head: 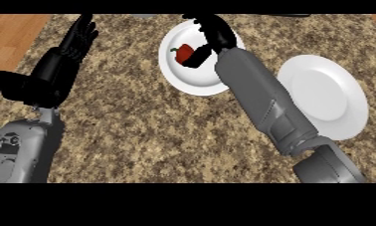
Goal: Pick the bell pepper from the plate and place it in the plate
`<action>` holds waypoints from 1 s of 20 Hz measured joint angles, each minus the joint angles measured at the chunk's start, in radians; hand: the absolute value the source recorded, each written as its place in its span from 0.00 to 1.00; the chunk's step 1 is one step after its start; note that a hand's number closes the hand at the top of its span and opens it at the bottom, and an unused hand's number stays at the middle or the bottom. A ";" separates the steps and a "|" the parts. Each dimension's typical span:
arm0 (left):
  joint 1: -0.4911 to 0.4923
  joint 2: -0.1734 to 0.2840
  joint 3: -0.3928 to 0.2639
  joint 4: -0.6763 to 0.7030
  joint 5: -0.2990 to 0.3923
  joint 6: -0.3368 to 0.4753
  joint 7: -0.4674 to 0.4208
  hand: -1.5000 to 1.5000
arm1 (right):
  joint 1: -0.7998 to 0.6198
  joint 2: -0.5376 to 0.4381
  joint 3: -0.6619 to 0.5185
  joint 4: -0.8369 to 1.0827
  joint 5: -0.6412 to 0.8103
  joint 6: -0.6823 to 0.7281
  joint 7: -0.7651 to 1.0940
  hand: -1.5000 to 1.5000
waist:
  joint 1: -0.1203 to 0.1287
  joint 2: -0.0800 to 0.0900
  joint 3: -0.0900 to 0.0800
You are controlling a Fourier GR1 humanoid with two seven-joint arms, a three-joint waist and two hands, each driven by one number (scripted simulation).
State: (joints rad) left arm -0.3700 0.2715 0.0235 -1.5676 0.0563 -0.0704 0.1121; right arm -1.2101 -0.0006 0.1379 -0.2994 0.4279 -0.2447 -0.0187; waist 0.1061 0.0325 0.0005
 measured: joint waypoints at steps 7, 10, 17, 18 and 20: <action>-0.017 -0.013 -0.012 0.000 -0.005 0.002 0.018 0.50 | -0.012 0.001 -0.081 -0.010 -0.153 -0.083 -0.108 0.00 | 0.010 0.000 0.000; 0.004 -0.007 -0.003 -0.006 -0.001 -0.004 0.013 0.50 | -0.014 0.001 -0.132 -0.009 -0.226 -0.080 -0.158 0.00 | 0.001 -0.003 0.001; 0.026 0.012 0.034 -0.008 0.005 -0.004 0.016 0.50 | -0.003 -0.041 -0.241 0.014 -0.325 -0.044 -0.251 0.00 | -0.046 -0.013 0.000; 0.030 0.012 0.036 -0.009 0.004 -0.003 0.011 0.50 | 0.006 -0.056 -0.253 0.018 -0.334 -0.028 -0.268 0.00 | -0.051 -0.014 0.000; 0.039 0.008 0.039 -0.003 0.001 -0.003 0.000 0.50 | 0.019 -0.084 -0.278 0.022 -0.354 -0.001 -0.296 0.00 | -0.059 -0.015 0.000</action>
State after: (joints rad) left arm -0.3313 0.2798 0.0621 -1.5711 0.0573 -0.0736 0.1117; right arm -1.1914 -0.0846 -0.1405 -0.2771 0.0738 -0.2452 -0.3146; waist 0.0469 0.0174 0.0006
